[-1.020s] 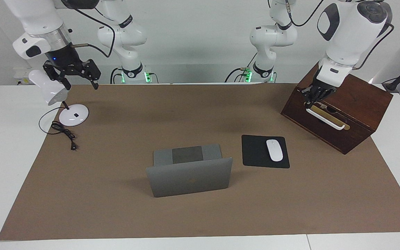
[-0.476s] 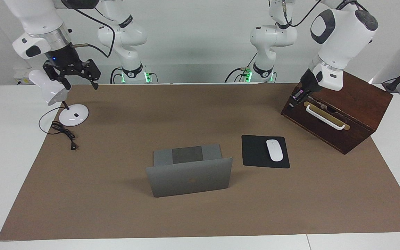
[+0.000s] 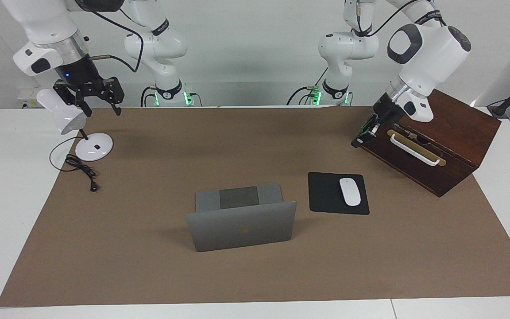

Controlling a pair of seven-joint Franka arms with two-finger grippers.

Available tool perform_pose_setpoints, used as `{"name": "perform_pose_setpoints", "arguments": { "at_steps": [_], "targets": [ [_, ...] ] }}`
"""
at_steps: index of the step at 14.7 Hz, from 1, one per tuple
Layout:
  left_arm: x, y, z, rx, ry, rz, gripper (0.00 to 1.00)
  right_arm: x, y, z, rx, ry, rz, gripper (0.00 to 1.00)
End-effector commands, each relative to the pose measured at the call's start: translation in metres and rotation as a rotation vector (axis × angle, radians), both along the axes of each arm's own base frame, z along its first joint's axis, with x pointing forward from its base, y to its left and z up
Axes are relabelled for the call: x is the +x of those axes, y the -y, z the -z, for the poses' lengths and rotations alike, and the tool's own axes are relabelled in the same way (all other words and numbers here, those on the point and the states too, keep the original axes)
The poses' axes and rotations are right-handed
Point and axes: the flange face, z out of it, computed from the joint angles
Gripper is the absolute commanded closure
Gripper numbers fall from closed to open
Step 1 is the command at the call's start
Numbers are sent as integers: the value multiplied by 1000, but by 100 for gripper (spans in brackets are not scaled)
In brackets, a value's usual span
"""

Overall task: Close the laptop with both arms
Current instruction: 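Reach the left gripper over the mouse pad toward the laptop's near edge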

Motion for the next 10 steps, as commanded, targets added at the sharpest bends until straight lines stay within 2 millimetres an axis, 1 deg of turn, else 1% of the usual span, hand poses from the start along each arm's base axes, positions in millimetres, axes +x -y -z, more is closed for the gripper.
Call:
{"name": "perform_pose_setpoints", "arguments": {
  "at_steps": [1,2,4,5,6,7,9,10],
  "targets": [
    [-14,-1,11,-69,-10,-80,100,-1,7,1,-14,11,-7,100],
    [-17,2,18,-71,-22,-96,100,-1,7,1,-14,13,-11,100],
    [-21,18,26,-75,-27,-83,100,-1,5,2,-10,8,-19,100],
    [-21,19,31,-137,-55,-115,100,-1,5,2,-10,8,-18,100],
    [-21,19,37,-251,-98,-178,100,-1,2,1,-10,13,-21,100],
    [-21,21,45,-311,-127,-216,100,0,2,1,-10,16,-21,100],
    [-23,30,58,-340,-157,-292,100,1,1,-1,-10,30,-20,100],
    [-27,37,67,-375,-181,-349,100,2,-1,-1,-12,37,-23,100]
  ]
}}
